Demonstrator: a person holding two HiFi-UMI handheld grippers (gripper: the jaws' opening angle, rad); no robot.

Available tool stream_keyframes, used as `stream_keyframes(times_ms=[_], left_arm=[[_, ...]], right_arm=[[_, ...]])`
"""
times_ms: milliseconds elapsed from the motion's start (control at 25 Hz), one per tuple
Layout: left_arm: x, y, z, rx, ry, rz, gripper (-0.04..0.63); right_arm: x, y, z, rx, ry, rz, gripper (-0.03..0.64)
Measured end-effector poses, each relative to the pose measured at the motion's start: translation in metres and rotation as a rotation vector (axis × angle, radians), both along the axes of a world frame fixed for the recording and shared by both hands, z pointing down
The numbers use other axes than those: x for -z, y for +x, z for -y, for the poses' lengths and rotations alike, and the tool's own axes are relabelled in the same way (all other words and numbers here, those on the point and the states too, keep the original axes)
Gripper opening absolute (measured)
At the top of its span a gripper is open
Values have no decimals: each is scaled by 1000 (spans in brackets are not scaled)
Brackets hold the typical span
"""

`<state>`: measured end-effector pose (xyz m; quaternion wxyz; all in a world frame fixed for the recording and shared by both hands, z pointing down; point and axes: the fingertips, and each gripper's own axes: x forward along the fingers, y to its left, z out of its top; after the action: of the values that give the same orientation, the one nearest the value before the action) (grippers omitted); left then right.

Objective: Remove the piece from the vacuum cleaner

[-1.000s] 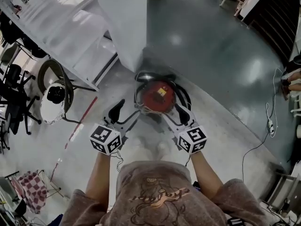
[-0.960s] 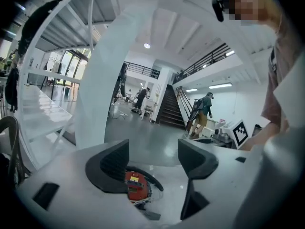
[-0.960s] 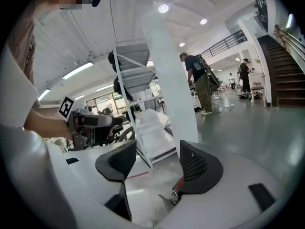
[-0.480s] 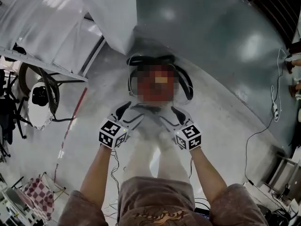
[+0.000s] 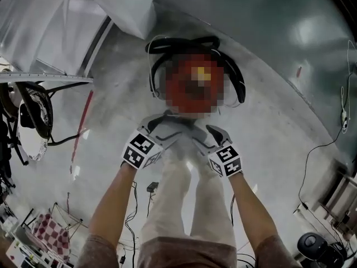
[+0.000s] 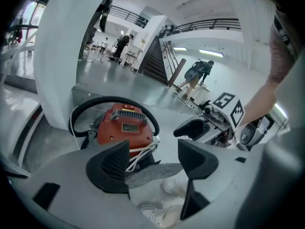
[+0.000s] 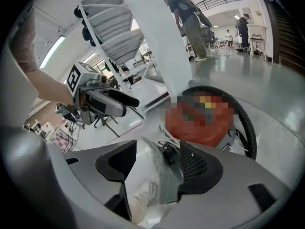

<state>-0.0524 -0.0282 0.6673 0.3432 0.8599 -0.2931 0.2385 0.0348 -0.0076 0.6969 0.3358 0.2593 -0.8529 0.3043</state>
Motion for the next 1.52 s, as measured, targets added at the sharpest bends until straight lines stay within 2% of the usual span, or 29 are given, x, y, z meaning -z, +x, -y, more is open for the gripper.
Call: stream_keyframes(times_ms=[280, 480, 760, 880, 1080, 1520], left_arm=[[-87, 8, -25, -130, -44, 70, 296], [-118, 21, -30, -195, -57, 87, 296], [-142, 36, -32, -309, -73, 128, 296], [-147, 35, -33, -323, -75, 134, 287], [-148, 36, -35, -337, -99, 134, 221], [-151, 37, -37, -379, -141, 112, 199]], right_arm=[[-74, -4, -22, 87, -29, -74, 252], [-102, -7, -32, 125, -32, -92, 252], [-119, -8, -30, 156, -38, -125, 251], [-125, -11, -30, 164, -59, -135, 249], [-124, -13, -32, 194, -75, -123, 206], [-126, -14, -32, 197, -100, -117, 181]])
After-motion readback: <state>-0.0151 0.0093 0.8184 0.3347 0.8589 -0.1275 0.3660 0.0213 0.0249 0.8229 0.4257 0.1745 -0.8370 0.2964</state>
